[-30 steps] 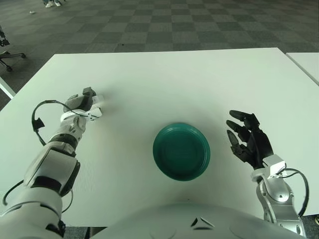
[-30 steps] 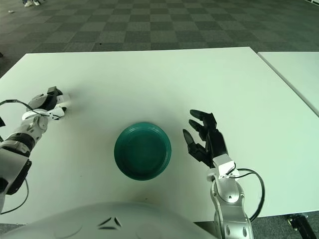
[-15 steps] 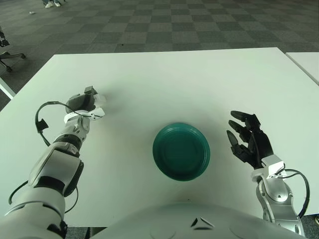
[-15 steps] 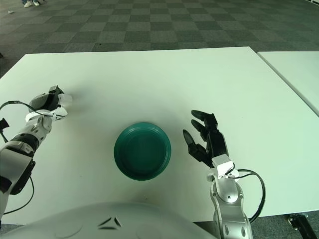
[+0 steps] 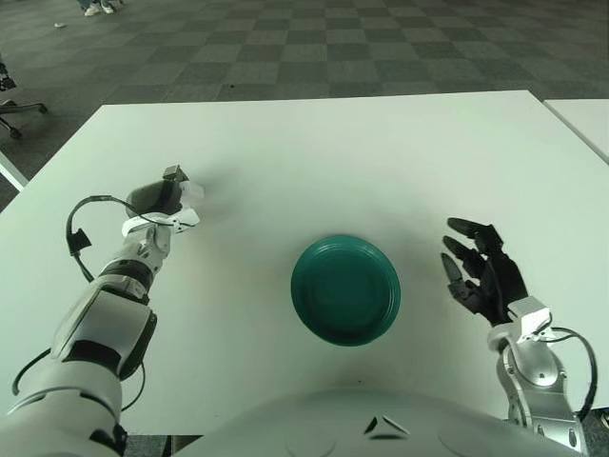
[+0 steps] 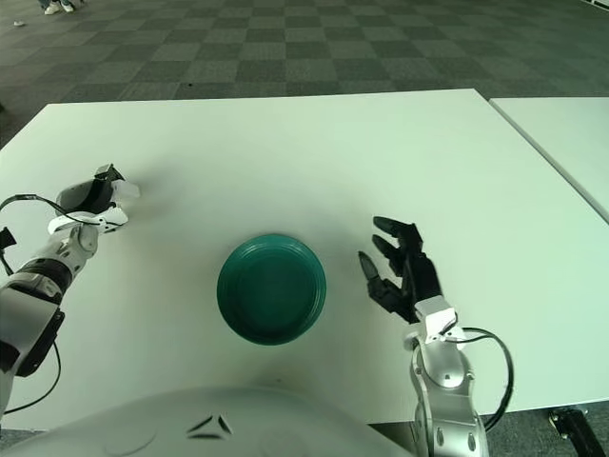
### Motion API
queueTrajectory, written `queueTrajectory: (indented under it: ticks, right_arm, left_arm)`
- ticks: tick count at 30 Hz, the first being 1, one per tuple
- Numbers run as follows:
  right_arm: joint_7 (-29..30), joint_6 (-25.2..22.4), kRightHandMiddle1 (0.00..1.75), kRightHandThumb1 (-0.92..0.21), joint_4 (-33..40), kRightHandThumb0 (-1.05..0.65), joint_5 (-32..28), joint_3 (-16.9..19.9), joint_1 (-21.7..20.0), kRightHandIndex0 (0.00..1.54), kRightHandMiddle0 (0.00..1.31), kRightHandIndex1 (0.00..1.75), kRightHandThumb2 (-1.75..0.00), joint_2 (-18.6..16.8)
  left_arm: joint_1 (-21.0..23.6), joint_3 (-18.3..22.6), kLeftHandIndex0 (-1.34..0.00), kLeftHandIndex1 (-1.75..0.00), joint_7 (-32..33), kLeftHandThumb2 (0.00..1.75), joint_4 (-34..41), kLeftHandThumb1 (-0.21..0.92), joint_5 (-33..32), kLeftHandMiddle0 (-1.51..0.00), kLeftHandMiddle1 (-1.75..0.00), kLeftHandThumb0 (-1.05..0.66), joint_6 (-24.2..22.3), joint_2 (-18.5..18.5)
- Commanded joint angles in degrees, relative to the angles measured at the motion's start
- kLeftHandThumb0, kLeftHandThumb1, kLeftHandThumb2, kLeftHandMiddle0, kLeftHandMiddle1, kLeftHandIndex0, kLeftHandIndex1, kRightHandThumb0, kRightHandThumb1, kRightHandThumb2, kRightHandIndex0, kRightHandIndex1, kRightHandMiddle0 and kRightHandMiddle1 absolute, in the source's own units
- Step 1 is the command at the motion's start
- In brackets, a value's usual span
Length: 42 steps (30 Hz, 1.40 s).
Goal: Put the charger into the plate.
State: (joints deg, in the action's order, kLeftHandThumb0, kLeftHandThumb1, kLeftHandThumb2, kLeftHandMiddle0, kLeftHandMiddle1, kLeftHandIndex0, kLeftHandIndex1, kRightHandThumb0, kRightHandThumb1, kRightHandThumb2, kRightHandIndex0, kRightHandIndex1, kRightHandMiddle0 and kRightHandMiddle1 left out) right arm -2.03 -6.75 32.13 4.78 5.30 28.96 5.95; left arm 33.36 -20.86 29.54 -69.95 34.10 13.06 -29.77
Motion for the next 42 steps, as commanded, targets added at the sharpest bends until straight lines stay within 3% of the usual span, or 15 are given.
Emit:
queueTrajectory:
  ticks: [1, 6, 9, 13, 21, 26, 33, 42]
  right_arm:
    - [0.74, 0.32, 0.89, -0.86, 2.89, -0.55, 2.16, -2.86, 1.30, 0.39, 0.00, 0.16, -0.53, -1.02]
    - [1.28, -2.20, 0.88, -0.85, 2.34, -0.53, 2.85, -4.64, -1.41, 0.40, 0.00, 0.16, -0.52, -1.68]
    - [1.31, -2.00, 0.89, -0.85, 2.24, -0.53, 2.67, -4.31, -0.45, 0.40, 0.00, 0.16, -0.53, -1.69]
    - [0.39, -1.76, 0.91, -0.85, 1.33, -0.54, 2.02, -2.42, -0.06, 0.39, 0.00, 0.15, -0.53, -0.61]
    - [0.31, -2.08, 0.90, -0.84, 1.27, -0.52, 2.50, -2.78, 0.00, 0.39, 0.00, 0.14, -0.53, -0.70]
    - [0.47, -2.97, 0.91, -0.81, 1.21, -0.49, 2.50, -4.46, -1.30, 0.40, 0.00, 0.12, -0.60, -1.70]
    - [1.76, -2.03, 0.92, -0.77, -0.30, -0.46, 3.18, -3.18, -0.48, 0.40, 0.02, 0.10, -0.66, -1.82]
    - [1.64, -2.69, 0.92, -0.77, 1.84, -0.47, 3.57, -4.00, 0.04, 0.40, 0.01, 0.07, -0.69, -1.65]
  left_arm:
    - [-4.34, -0.93, -0.58, -1.75, -0.30, 1.57, -0.35, 0.06, 0.23, -0.85, -1.61, 0.00, 0.95, 1.66]
    - [-4.53, -0.79, -0.58, -1.75, 0.76, 1.57, 2.07, 0.06, 0.34, -0.84, -1.62, 0.00, 2.11, 0.47]
    - [-7.64, 0.70, -0.57, -1.75, 1.28, 1.57, 14.41, 0.07, 0.17, -0.82, -1.65, 0.00, 2.08, -1.90]
    - [-14.43, 3.87, -0.54, -1.75, -2.08, 1.54, 34.42, 0.11, -0.31, -0.78, -1.68, 0.00, -2.23, -3.67]
    - [-20.99, 7.29, -0.52, -1.75, -3.97, 1.52, 52.65, 0.14, 0.95, -0.74, -1.73, 0.00, -4.77, -3.23]
    - [-22.09, 8.07, -0.60, -1.73, -3.94, 1.62, 58.32, 0.06, 3.48, -0.79, -1.74, 0.00, -6.09, -2.98]
    - [-24.98, 9.11, -0.62, -1.73, -5.28, 1.63, 68.15, 0.04, 6.38, -0.79, -1.75, 0.00, -9.45, -0.39]
    - [-26.26, 9.89, -0.65, -1.73, -5.07, 1.66, 72.16, 0.01, 9.89, -0.81, -1.75, 0.00, -9.98, 1.45]
